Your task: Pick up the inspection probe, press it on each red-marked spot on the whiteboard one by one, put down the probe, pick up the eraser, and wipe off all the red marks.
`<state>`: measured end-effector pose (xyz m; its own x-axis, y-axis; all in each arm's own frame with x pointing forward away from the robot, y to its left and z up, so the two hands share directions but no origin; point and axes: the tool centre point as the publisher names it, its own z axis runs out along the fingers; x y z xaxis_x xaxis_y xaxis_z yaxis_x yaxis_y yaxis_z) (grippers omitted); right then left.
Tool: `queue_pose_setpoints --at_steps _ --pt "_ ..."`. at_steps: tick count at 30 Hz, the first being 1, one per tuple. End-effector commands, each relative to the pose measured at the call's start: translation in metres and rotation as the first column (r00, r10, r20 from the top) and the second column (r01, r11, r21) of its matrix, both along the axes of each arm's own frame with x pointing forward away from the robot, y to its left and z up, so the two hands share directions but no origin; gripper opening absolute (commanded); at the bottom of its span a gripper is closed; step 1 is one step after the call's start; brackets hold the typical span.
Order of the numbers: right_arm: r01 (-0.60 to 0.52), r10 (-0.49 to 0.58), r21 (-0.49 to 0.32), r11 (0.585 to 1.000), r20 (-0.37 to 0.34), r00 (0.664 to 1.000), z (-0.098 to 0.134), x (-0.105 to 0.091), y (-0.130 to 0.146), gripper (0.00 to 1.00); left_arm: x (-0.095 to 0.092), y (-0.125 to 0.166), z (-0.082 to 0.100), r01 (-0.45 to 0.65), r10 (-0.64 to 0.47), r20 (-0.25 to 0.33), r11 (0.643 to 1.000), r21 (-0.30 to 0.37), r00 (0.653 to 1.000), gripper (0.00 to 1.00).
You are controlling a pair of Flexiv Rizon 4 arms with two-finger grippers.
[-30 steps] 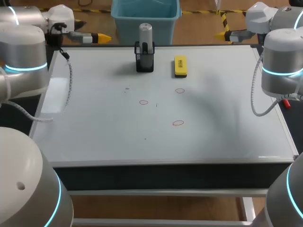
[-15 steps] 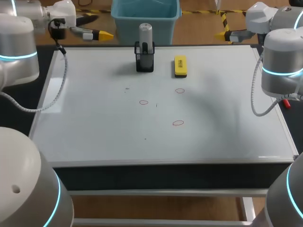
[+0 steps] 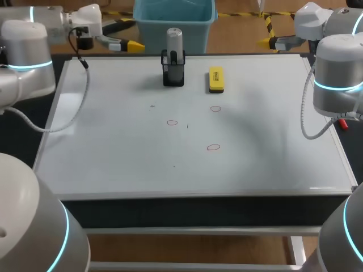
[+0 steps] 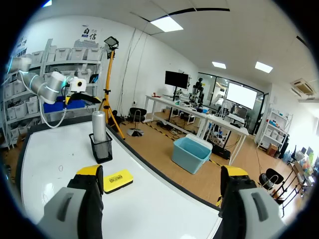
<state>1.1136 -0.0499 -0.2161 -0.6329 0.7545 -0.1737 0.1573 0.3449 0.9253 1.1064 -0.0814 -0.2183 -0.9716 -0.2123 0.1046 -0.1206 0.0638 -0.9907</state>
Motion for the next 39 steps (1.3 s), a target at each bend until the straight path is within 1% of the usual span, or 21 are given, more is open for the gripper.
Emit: queue_pose_setpoints --at_steps 1,9,17,18,19,26,33,39 --pt "0.000 0.000 0.000 1.000 0.000 1.000 0.000 0.000 0.000 1.00 0.012 -0.013 -0.010 0.063 -0.063 -0.002 0.997 -0.035 0.998 1.00" --pt "0.000 0.000 0.000 1.000 0.000 1.000 0.000 0.000 0.000 1.00 0.025 -0.037 -0.024 0.107 -0.107 0.002 0.993 -0.053 0.994 1.00" --pt "0.000 0.000 0.000 1.000 0.000 1.000 0.000 0.000 0.000 1.00 0.030 -0.057 -0.027 0.133 -0.132 0.017 0.989 -0.070 0.991 1.00" --pt "0.000 0.000 0.000 1.000 0.000 1.000 0.000 0.000 0.000 1.00 0.030 -0.059 -0.028 0.143 -0.142 0.018 0.986 -0.085 0.990 1.00" --pt "0.000 0.000 0.000 1.000 0.000 1.000 0.000 0.000 0.000 1.00 0.029 -0.062 -0.029 0.146 -0.145 0.018 0.986 -0.086 0.989 1.00" --pt "0.000 0.000 0.000 1.000 0.000 1.000 0.000 0.000 0.000 1.00 0.032 -0.073 -0.038 0.172 -0.172 0.009 0.981 -0.092 0.985 1.00" --pt "0.000 0.000 0.000 1.000 0.000 1.000 0.000 0.000 0.000 1.00 0.042 -0.081 -0.046 0.175 -0.176 0.006 0.979 -0.103 0.984 1.00" --pt "0.000 0.000 0.000 1.000 0.000 1.000 0.000 0.000 0.000 1.00 0.047 -0.097 -0.049 0.194 -0.196 -0.005 0.975 -0.105 0.981 1.00"
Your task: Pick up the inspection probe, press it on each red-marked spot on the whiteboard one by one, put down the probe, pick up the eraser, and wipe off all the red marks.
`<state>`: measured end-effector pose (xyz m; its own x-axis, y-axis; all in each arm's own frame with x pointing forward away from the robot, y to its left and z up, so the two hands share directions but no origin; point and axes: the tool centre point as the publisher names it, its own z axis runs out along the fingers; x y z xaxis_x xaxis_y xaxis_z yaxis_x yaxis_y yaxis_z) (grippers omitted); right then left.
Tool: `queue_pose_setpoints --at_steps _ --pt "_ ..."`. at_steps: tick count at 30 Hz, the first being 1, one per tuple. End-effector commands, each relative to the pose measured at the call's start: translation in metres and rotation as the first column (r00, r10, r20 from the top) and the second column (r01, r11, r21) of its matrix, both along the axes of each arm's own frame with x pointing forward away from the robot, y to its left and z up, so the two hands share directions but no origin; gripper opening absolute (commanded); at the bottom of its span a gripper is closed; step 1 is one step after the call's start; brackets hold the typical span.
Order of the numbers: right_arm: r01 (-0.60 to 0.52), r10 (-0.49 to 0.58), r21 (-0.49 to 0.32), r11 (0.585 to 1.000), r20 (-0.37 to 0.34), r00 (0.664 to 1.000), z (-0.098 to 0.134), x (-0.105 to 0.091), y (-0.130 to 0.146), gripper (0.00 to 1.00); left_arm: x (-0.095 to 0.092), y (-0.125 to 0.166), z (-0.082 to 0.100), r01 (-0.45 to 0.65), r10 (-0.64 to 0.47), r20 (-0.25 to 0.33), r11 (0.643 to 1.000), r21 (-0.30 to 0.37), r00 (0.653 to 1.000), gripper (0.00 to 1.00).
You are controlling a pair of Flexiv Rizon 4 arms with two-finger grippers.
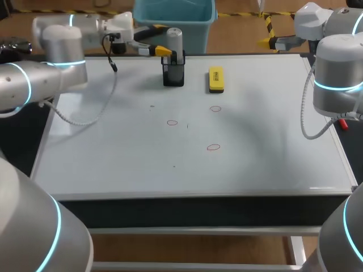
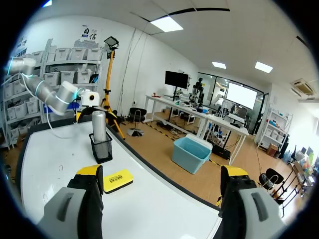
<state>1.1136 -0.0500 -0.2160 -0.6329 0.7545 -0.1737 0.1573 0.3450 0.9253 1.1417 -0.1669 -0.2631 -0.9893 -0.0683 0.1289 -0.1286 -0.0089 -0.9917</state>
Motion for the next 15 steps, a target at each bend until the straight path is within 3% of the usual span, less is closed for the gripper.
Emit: queue_pose_setpoints --at_steps 1,15 --pt "0.000 0.000 0.000 1.000 0.000 1.000 0.000 0.000 0.000 1.00 0.012 -0.014 -0.005 0.063 -0.063 -0.002 0.998 -0.014 0.998 1.00" --pt "0.000 0.000 0.000 1.000 0.000 1.000 0.000 0.000 0.000 1.00 0.015 -0.033 -0.009 0.080 -0.080 -0.011 0.997 -0.013 0.997 1.00"
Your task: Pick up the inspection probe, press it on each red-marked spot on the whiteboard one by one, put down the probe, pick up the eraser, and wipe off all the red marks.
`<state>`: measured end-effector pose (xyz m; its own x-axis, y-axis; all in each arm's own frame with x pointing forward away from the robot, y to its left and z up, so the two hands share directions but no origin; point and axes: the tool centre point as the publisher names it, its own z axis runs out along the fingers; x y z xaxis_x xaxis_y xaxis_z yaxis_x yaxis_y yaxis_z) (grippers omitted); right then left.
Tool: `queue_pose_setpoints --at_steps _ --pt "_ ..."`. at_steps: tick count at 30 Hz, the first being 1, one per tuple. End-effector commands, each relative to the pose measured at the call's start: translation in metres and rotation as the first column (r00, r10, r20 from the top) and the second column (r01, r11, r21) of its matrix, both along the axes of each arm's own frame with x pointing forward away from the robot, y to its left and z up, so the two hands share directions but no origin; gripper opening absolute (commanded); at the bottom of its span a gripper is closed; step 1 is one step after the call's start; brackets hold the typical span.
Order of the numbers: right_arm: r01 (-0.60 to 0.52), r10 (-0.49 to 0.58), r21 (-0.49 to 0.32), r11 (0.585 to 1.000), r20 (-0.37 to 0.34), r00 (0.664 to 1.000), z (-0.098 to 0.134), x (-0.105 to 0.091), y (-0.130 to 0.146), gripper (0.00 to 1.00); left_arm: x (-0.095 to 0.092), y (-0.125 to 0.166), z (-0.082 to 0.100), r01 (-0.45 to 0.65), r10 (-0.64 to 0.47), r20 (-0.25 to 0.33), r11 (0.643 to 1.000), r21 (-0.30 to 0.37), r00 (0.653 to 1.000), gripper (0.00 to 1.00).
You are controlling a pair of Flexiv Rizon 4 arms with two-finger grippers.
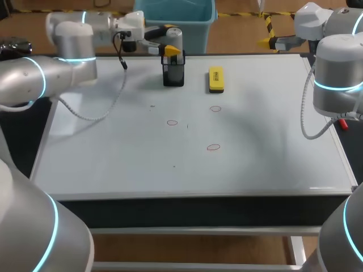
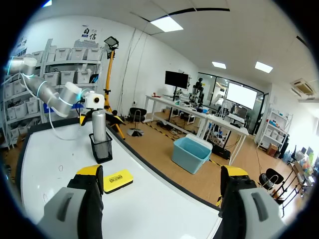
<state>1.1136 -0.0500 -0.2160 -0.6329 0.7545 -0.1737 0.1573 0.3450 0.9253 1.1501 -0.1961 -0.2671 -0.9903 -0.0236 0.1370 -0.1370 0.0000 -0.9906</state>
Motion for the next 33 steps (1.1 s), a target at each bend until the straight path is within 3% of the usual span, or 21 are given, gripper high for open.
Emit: queue_pose_setpoints --at_steps 1,31,33 --pt "0.000 0.000 0.000 1.000 0.000 1.000 0.0000 0.0002 -0.0001 1.00 0.0069 -0.0044 -0.0046 0.032 -0.032 -0.004 0.999 -0.018 0.999 1.00" --pt "0.000 0.000 0.000 1.000 0.000 1.000 0.0000 0.0002 -0.0001 1.00 0.0023 -0.0120 -0.0113 -0.017 0.017 -0.016 1.000 -0.024 1.000 1.00" --pt "0.000 0.000 0.000 1.000 0.000 1.000 0.0000 0.0002 -0.0001 1.00 0.0020 -0.0120 -0.0116 -0.016 0.016 -0.016 1.000 -0.022 1.000 0.96"
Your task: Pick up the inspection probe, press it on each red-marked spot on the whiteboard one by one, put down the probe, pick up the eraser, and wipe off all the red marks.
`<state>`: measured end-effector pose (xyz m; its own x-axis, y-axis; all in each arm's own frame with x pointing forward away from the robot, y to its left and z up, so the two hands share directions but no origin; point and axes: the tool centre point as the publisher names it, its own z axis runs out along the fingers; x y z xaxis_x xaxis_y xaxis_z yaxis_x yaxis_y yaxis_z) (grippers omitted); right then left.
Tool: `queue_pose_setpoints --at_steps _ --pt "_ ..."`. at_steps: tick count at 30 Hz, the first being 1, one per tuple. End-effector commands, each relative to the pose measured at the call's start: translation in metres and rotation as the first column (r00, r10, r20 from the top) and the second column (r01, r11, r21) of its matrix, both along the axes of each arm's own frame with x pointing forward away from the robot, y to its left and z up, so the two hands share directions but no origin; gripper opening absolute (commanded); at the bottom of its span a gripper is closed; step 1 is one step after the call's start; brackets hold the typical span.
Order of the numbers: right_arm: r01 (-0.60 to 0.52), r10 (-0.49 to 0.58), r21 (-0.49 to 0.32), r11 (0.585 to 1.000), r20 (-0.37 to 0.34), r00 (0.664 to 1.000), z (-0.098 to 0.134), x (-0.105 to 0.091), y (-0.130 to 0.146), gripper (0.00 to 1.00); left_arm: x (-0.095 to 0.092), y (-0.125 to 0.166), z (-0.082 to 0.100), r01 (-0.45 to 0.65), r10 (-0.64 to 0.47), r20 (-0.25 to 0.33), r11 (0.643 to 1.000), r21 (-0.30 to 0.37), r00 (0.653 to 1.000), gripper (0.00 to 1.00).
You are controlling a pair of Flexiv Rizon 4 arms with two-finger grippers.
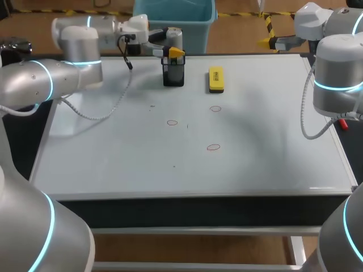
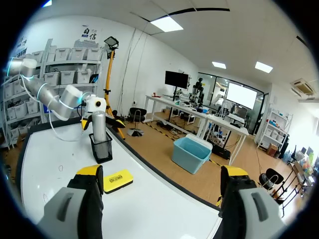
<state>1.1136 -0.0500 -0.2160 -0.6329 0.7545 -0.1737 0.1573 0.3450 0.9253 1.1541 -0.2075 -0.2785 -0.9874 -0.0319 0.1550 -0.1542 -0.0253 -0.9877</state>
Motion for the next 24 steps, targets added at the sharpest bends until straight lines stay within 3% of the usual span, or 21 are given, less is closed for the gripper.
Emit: queue_pose_setpoints --at_steps 1,4,5,6,14,24 --pt "0.000 0.000 0.000 1.000 0.000 1.000 0.000 0.000 0.000 1.00 -0.002 -0.001 0.000 -0.001 0.001 0.003 1.000 0.001 1.000 0.83" --pt "0.000 0.000 0.000 1.000 0.000 1.000 0.000 0.000 0.000 1.00 -0.004 -0.001 -0.001 0.003 -0.003 0.006 1.000 -0.001 1.000 0.34" --pt "0.000 0.000 0.000 1.000 0.000 1.000 0.000 0.000 0.000 1.00 -0.004 -0.001 0.000 0.003 -0.003 0.006 1.000 -0.003 1.000 0.04" --pt "0.000 0.000 0.000 1.000 0.000 1.000 0.000 0.000 0.000 1.00 -0.005 -0.001 0.000 0.004 -0.004 0.008 1.000 -0.006 1.000 0.00" --pt "0.000 0.000 0.000 1.000 0.000 1.000 0.000 0.000 0.000 1.00 -0.013 0.001 0.003 0.015 -0.015 0.018 1.000 -0.013 1.000 0.00" --pt "0.000 0.000 0.000 1.000 0.000 1.000 0.000 0.000 0.000 1.00 -0.023 0.001 0.022 0.023 -0.021 0.068 1.000 -0.021 0.997 0.00"
